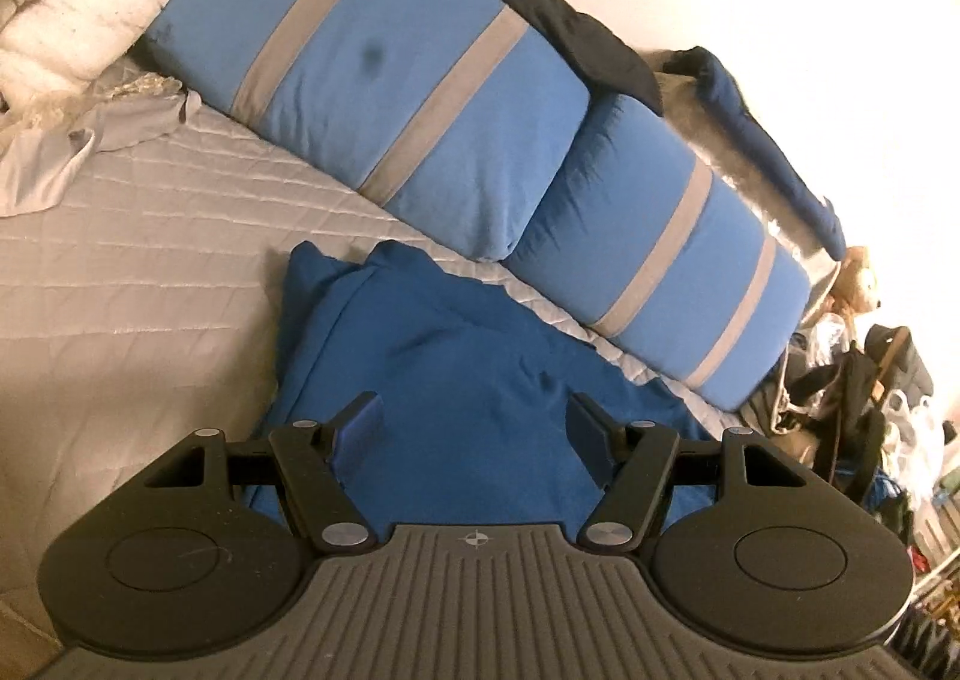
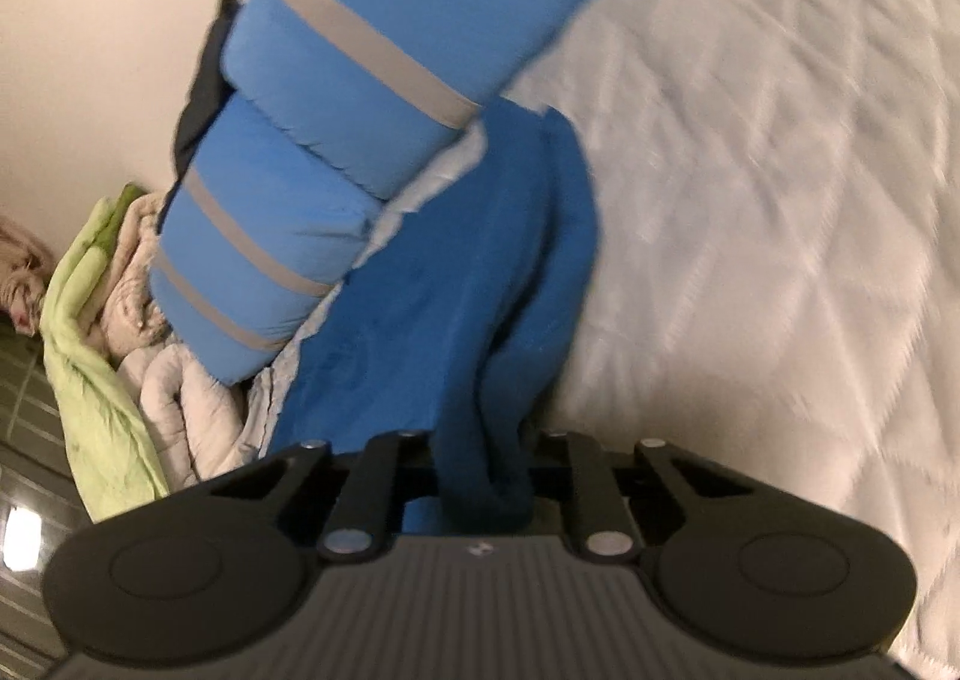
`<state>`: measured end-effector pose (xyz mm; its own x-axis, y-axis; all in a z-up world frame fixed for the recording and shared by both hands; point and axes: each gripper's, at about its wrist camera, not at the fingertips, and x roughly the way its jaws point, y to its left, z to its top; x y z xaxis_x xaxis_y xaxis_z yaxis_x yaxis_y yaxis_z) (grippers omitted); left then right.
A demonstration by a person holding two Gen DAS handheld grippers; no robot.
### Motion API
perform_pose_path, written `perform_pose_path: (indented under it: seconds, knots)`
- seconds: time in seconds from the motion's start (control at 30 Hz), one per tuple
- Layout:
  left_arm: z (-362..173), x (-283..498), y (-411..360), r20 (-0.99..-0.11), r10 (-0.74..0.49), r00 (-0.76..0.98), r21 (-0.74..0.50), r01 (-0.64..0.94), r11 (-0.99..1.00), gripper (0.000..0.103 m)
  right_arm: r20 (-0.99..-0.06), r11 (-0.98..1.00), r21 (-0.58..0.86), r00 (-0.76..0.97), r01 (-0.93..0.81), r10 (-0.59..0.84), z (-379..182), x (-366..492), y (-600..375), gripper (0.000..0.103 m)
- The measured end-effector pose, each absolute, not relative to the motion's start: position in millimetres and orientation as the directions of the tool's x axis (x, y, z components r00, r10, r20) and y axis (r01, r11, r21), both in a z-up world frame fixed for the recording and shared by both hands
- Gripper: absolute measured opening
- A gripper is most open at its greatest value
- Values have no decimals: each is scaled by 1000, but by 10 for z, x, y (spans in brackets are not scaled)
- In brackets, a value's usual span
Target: Fold clothes
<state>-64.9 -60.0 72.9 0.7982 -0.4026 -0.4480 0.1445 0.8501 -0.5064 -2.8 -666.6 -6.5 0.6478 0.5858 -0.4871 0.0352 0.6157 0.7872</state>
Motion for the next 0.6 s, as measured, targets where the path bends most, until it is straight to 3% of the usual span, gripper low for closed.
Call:
perform_pose_path:
  seconds: [0.33, 0.6]
  knots:
    - [779, -690, -744, -485, -370, 792, -410, 168, 897, 67, -459, 723, 667, 665, -180, 589, 848, 453, -5923, 15]
    - [782, -974, -501, -495, -265, 828, -359, 82, 930, 67, -430, 732, 517, 605, -444, 670, 1307, 679, -4275, 15]
